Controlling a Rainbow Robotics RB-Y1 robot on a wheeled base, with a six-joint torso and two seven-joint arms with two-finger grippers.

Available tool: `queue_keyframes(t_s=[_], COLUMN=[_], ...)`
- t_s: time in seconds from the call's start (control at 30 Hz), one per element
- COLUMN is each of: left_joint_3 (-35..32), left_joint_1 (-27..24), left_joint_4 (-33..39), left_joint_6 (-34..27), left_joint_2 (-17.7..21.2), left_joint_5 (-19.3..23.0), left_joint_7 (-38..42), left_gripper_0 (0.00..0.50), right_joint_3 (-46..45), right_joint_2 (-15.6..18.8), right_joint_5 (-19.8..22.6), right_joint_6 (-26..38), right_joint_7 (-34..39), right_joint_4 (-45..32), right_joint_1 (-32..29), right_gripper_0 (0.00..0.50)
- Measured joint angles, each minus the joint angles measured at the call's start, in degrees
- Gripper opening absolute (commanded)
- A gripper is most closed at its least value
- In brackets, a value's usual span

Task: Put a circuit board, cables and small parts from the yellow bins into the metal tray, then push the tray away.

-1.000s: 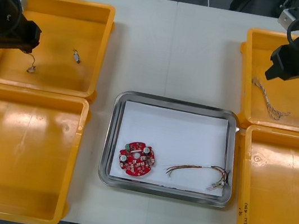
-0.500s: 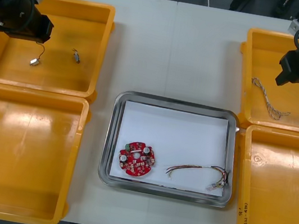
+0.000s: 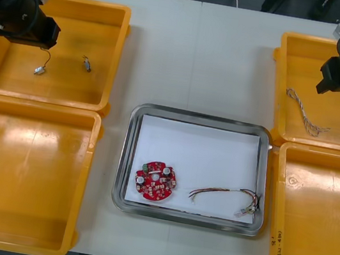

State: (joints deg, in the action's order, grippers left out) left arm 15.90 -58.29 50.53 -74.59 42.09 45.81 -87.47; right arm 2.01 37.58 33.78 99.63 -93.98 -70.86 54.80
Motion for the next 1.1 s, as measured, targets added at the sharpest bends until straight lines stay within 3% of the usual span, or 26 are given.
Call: queue_keyframes(t_s=[0.07,0.13,0.17,0.2,0.27,0.67,0.87,1.1], left_joint_3=[0.0,0.0,0.0,0.0,0.0,0.0,0.0,-0.1], left_joint_1=[0.0,0.0,0.0,0.0,0.0,-0.2,-0.6,-0.6], left_joint_4=[0.0,0.0,0.0,0.0,0.0,0.0,1.2,7.4], left_joint_6=[-0.1,-0.3,-0.4,-0.4,-0.4,-2.2,-7.7,-15.7], left_joint_2=[0.0,0.0,0.0,0.0,0.0,0.0,0.3,2.6], left_joint_5=[-0.1,-0.1,-0.1,-0.1,-0.3,-0.4,-0.3,0.3], left_joint_7=[0.0,0.0,0.0,0.0,0.0,0.0,0.0,0.0], left_gripper_0=[0.068,0.204,0.326,0.418,0.500,0.500,0.500,0.500], right_joint_3=[0.0,0.0,0.0,0.0,0.0,0.0,0.0,0.0], right_joint_2=[0.0,0.0,0.0,0.0,-0.1,-1.5,-2.2,-3.4], right_joint_5=[0.0,0.0,0.0,0.0,0.0,-0.5,-0.8,-1.2], right_joint_6=[-2.0,-3.5,-4.1,-4.6,-5.5,-13.0,-16.7,-19.1], right_joint_7=[0.0,-0.1,-0.3,-0.6,-1.8,-3.4,-3.5,-4.5], right_joint_4=[0.9,1.8,2.2,2.7,3.8,12.6,15.0,17.6], right_joint_1=[0.0,0.0,0.0,0.0,0.0,0.1,0.1,0.1], right_gripper_0=[0.500,0.500,0.500,0.500,0.500,0.500,0.500,0.500])
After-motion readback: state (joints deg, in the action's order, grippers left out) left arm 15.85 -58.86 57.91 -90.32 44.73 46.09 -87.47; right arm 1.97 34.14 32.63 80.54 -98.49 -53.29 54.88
